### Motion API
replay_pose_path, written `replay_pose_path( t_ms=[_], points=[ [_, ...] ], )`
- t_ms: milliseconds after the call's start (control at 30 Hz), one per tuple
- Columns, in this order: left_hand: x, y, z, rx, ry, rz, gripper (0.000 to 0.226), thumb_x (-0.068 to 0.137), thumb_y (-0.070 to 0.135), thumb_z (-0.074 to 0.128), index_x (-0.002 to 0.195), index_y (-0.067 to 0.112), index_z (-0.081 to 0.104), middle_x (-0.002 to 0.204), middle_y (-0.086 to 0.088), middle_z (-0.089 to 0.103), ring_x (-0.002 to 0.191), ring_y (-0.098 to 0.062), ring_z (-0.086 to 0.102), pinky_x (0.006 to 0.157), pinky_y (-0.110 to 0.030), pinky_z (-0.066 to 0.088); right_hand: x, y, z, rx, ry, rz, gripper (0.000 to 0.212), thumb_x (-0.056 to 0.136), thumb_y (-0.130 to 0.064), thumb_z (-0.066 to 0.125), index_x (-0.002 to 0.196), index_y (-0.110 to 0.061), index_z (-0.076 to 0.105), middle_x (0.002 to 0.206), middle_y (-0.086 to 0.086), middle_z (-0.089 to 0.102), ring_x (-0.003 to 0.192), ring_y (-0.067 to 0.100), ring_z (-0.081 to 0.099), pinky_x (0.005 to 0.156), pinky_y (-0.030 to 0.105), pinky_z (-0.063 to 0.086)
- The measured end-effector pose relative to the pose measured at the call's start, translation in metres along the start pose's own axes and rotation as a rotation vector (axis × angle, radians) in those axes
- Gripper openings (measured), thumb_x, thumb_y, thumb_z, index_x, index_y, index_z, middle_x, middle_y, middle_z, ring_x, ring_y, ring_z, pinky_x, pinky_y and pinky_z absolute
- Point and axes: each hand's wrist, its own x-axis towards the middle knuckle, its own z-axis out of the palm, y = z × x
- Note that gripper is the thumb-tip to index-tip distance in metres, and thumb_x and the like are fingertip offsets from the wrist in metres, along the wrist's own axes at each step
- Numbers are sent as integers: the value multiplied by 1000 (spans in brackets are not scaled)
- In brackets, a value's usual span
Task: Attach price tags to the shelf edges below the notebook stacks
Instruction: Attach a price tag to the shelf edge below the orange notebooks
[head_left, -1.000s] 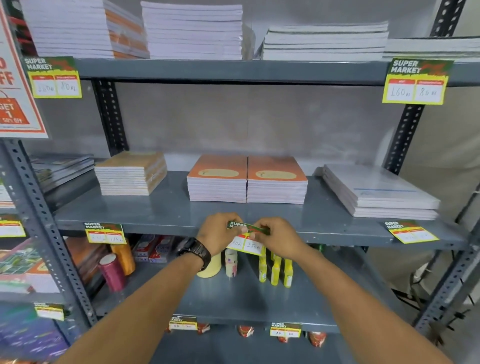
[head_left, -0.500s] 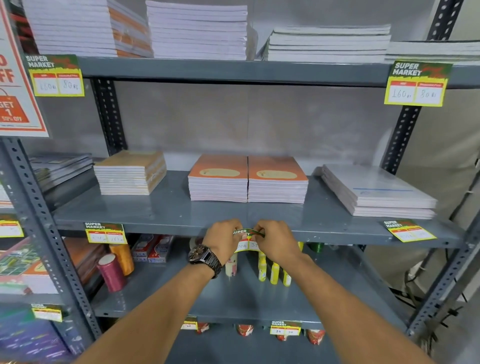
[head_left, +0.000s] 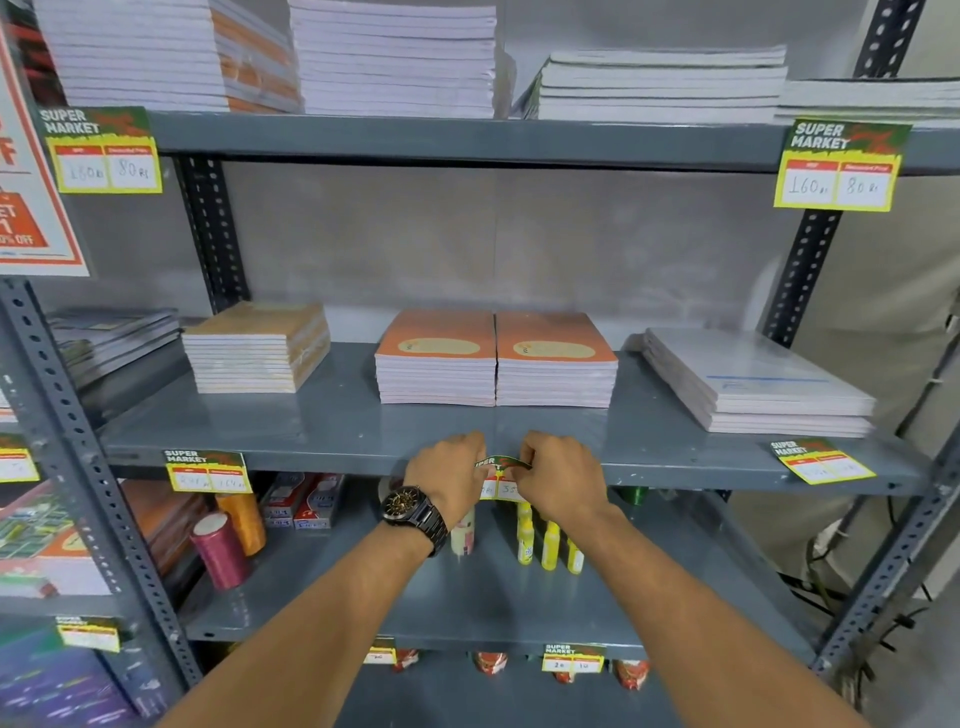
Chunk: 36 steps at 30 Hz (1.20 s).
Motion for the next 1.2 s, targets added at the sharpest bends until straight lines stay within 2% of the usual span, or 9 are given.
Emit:
replay_pose_path(
  t_ms=[100,233,333,500,800,933,1033,1100,1200],
  points=[
    [1,-2,-2,61,34,4,25,84,44,58,85,23,46,89,0,62,79,-27,59,58,-32,41,3,3,0,-71,14,-77,16,72,-28,67,73,-21,53,76,-2,59,74,24,55,58,31,38],
    [6,-10,-8,107,60,-18,36,77,54,65,85,21,50,91,-1,57,86,-25,54,67,-35,42,4,2,2,-192,71,-141,19,72,-36,70,80,-23,57,85,-4,56,86,21,47,74,36,36],
    [8,-14,-11,60,22,-26,34,77,50,69,82,22,51,92,-1,55,86,-25,52,67,-34,43,2,-1,4,-194,47,-131,21,70,-33,68,85,-23,57,88,-1,59,90,24,51,73,37,35],
    [7,-21,-20,-11,-29,18,23,77,37,72,85,22,56,93,1,57,86,-23,54,64,-31,41,1,-5,9,-219,58,-120,44,69,-57,68,93,-22,56,94,0,59,92,25,53,76,40,41],
    [7,-31,-20,-15,-79,88,24,81,31,71,94,18,55,100,-5,58,90,-26,53,70,-34,43,1,-14,8,-242,52,-72,44,72,-51,73,96,-18,54,97,4,58,94,28,54,76,40,40],
    [9,-39,-18,-170,-116,44,38,75,30,77,104,20,55,103,-2,58,95,-24,55,75,-32,46,-3,-11,-2,-98,-21,-48,43,71,-53,73,95,-21,57,94,0,57,92,24,53,79,39,44],
    [10,-39,-20,-284,-149,12,55,70,31,80,116,19,53,112,-4,57,100,-22,56,80,-26,42,-16,5,-9,43,77,-53,36,74,-49,71,97,-24,61,97,-4,58,95,20,51,81,37,46],
    [9,-31,-21,-292,-159,-14,63,71,37,78,123,19,49,121,-6,55,107,-26,55,87,-32,46,-26,20,-16,83,149,-43,30,77,-47,69,98,-26,62,101,-7,59,99,19,50,83,37,45],
    [9,-6,-21,-145,-95,-61,66,72,54,68,126,22,46,128,-6,52,114,-32,51,93,-44,45,-33,48,-33,126,198,17,23,80,-45,68,95,-29,61,102,-8,59,101,18,49,83,35,44]
  ],
)
